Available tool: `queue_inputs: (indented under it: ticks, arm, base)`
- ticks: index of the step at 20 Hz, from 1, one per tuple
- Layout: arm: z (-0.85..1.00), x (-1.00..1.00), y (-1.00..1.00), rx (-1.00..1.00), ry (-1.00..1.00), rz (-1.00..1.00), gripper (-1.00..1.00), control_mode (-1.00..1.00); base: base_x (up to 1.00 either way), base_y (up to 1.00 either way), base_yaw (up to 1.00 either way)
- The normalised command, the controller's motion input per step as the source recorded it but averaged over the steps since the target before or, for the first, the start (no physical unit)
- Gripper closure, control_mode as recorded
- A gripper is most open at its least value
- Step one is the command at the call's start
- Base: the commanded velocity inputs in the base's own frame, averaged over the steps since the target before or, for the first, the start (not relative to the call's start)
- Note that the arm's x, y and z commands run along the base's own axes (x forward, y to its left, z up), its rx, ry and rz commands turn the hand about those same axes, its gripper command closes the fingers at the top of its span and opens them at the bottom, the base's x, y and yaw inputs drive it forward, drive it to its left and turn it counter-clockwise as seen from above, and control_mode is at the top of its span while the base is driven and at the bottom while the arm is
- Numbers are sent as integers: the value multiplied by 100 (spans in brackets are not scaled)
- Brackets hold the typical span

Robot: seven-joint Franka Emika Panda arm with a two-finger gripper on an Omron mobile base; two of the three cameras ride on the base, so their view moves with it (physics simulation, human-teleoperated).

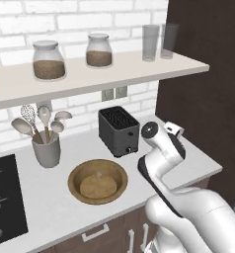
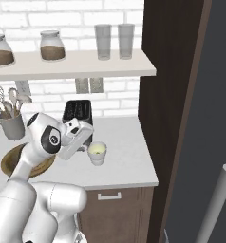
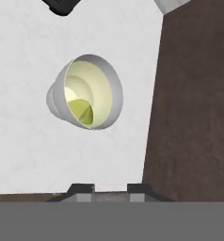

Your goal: Grab a lemon wedge from the fridge and one ice cube from the ice bowl, and put them in the glass of lemonade.

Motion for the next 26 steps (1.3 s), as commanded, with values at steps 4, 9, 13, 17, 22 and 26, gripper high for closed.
queue_inputs:
  ticks: [4, 9, 13, 17, 22, 26]
  arm:
    - [-17, 35, 0, 0, -3, -2, 100, -100]
    - [-14, 25, 0, 0, -3, -2, 100, -100]
    - [-13, 20, 0, 0, -3, -1, 100, -100]
    - [-31, 15, 0, -3, -5, -1, 100, -100]
    - [-28, 22, 0, -1, -2, -1, 100, -100]
    - [-34, 24, 0, 0, 0, -1, 100, -100]
  base:
    - [0, 0, 0]
    - [0, 0, 0]
    - [0, 0, 0]
    - [0, 0, 0]
    - [0, 0, 0]
    - [0, 0, 0]
